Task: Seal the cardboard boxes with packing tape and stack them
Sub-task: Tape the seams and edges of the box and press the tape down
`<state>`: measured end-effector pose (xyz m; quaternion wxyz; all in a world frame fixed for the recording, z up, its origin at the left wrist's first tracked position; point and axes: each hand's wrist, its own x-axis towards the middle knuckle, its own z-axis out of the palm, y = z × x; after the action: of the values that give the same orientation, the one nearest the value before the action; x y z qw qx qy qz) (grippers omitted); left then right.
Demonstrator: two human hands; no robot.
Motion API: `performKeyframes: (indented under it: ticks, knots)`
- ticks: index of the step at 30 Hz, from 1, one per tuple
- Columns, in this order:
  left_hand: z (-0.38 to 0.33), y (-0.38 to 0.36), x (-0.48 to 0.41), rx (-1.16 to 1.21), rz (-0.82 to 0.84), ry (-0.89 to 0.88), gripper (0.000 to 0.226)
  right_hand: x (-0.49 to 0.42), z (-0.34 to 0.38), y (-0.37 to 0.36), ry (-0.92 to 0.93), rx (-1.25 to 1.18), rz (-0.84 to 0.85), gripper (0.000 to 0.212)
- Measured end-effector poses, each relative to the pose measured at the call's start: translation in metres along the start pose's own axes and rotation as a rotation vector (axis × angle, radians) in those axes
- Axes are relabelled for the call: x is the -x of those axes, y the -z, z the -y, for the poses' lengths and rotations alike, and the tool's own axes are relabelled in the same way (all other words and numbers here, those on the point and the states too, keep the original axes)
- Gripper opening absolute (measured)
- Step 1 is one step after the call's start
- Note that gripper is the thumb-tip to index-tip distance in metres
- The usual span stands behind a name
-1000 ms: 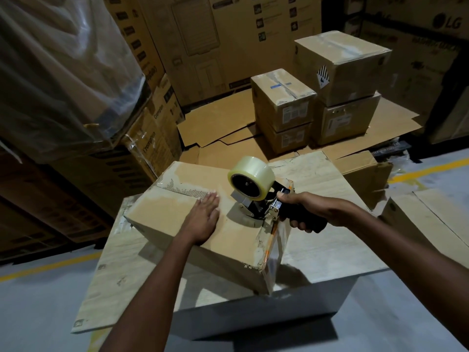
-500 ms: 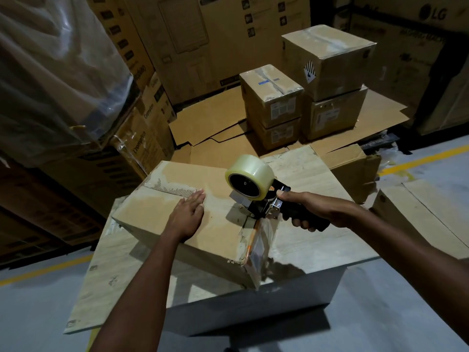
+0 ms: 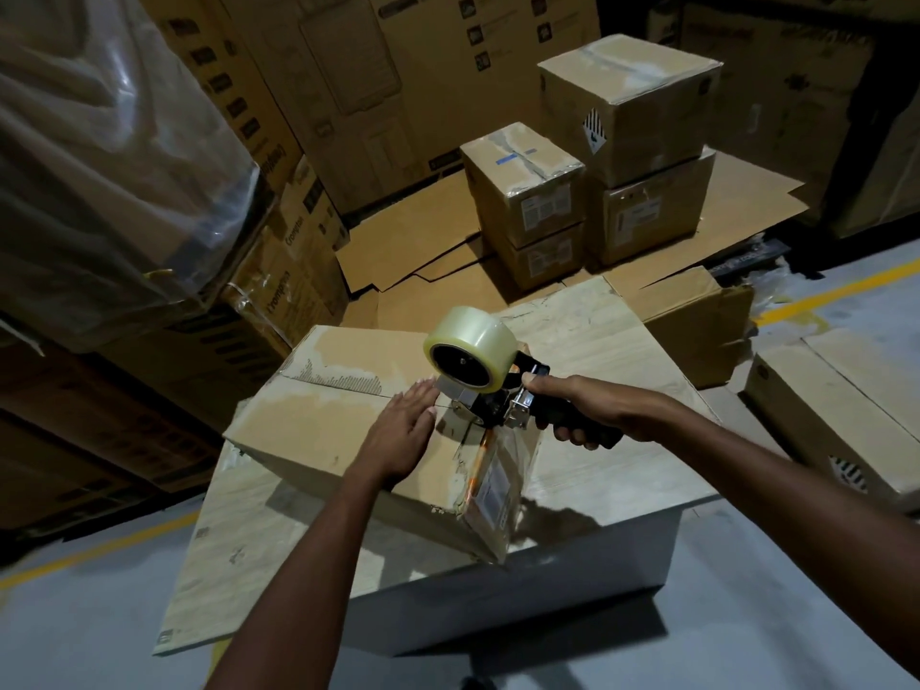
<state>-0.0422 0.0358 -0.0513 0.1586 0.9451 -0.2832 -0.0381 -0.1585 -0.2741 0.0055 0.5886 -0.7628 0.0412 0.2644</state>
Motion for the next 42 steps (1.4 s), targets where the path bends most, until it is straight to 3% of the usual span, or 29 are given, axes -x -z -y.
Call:
performKeyframes:
  ticks: [8,25,34,42]
  knots:
    - [0.002,0.001,-0.003,-0.006,0.05,0.015,0.049,0.008,-0.032,0.011,0.03,-0.041,0.009,0.089]
    - [-0.02,-0.003,-0.001,-0.12,0.142,0.082,0.067,0.028,-0.114,-0.001,0.034,-0.16,-0.063,0.074]
    - [-0.053,-0.02,0.031,-0.133,0.176,-0.068,0.102,0.005,-0.123,-0.015,0.082,-0.21,-0.081,0.074]
    - [-0.005,-0.005,0.013,-0.122,0.151,-0.133,0.105,-0.029,-0.094,-0.028,0.058,-0.254,-0.043,0.072]
